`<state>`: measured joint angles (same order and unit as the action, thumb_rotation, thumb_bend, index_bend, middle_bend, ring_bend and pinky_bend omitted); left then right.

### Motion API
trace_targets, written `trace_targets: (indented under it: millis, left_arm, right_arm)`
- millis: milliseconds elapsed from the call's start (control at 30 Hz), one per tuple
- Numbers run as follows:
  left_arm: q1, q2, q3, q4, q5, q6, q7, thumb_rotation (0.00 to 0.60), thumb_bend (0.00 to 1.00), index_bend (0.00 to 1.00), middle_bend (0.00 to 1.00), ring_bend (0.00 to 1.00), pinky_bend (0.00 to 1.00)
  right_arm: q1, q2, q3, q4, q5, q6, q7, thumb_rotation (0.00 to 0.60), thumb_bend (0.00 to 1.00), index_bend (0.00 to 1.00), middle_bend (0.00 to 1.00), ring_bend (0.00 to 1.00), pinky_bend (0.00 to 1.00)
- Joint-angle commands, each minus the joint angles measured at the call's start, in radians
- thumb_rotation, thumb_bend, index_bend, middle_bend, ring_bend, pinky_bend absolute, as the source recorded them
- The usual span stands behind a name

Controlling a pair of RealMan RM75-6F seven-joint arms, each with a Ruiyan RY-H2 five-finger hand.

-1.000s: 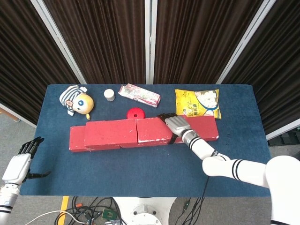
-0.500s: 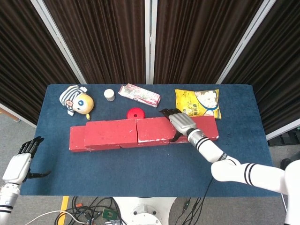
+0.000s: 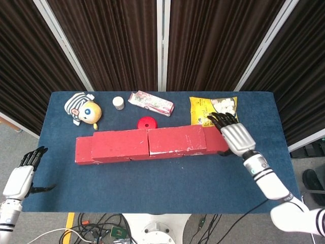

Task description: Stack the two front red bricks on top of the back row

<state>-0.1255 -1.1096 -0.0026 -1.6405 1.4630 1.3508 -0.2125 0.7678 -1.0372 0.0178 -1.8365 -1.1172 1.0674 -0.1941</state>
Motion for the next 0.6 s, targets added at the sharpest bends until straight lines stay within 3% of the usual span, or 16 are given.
trace_targets:
  millis: [33, 300, 467, 600]
  left_arm:
    - [0.011, -0.002, -0.006, -0.009, 0.011, 0.035, 0.034, 0.6, 0.0, 0.04, 0.0, 0.0, 0.0]
    - [0.052, -0.018, 0.003, 0.009, 0.034, 0.125, 0.223, 0.6, 0.0, 0.04, 0.0, 0.0, 0.0]
    - [0.08, -0.027, 0.016, 0.03, 0.065, 0.176, 0.26, 0.6, 0.0, 0.04, 0.0, 0.0, 0.0]
    - [0.095, -0.034, 0.019, 0.036, 0.076, 0.201, 0.253, 0.6, 0.0, 0.04, 0.0, 0.0, 0.0]
  right_arm:
    - [-0.213, 0.027, -0.124, -0.028, -0.188, 0.248, -0.093, 0.6, 0.05, 0.0, 0.0, 0.0, 0.0]
    - [-0.479, -0.037, -0.229, 0.098, -0.337, 0.491, -0.058, 0.6, 0.07, 0.0, 0.0, 0.0, 0.0]
    - [-0.58, -0.086, -0.228, 0.191, -0.384, 0.583, -0.038, 0.6, 0.07, 0.0, 0.0, 0.0, 0.0]
    - [-0.613, -0.104, -0.216, 0.238, -0.413, 0.596, 0.034, 0.6, 0.01, 0.0, 0.0, 0.0, 0.0]
